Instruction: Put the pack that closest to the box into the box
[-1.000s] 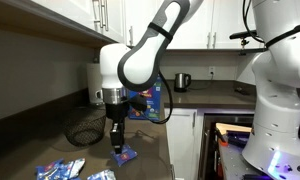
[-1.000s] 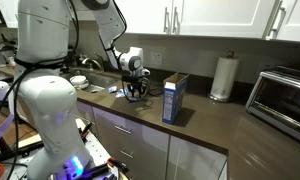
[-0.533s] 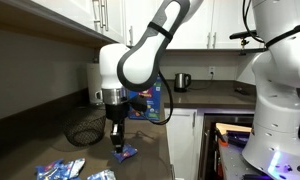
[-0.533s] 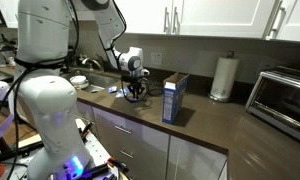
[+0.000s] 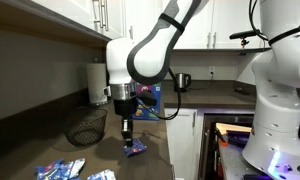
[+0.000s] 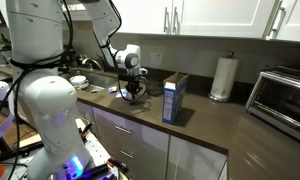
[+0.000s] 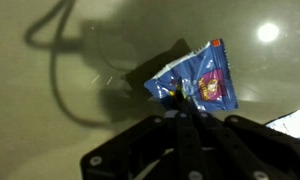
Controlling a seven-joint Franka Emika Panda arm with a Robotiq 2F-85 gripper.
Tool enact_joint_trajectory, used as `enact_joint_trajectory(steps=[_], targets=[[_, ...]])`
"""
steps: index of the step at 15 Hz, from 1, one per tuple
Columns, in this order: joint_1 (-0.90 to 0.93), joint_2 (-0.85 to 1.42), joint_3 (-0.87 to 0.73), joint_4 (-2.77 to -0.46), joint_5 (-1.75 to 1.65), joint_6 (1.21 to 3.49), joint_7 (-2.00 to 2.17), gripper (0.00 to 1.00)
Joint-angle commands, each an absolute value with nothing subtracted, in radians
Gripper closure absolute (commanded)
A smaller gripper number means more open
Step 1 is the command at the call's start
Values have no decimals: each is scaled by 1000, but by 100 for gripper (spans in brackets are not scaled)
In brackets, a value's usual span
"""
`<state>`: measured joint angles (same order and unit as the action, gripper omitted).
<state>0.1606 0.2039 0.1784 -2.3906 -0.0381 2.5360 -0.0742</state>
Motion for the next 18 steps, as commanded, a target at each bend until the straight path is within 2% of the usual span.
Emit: enact_joint_trajectory(steps=[1,9,18], targets=[[163,28,166,-2497,-70,2435,-46,100],[136,-326,145,-2572,-118,2295,3,100],[31,-493,78,-2488,-141,2232,23,100]])
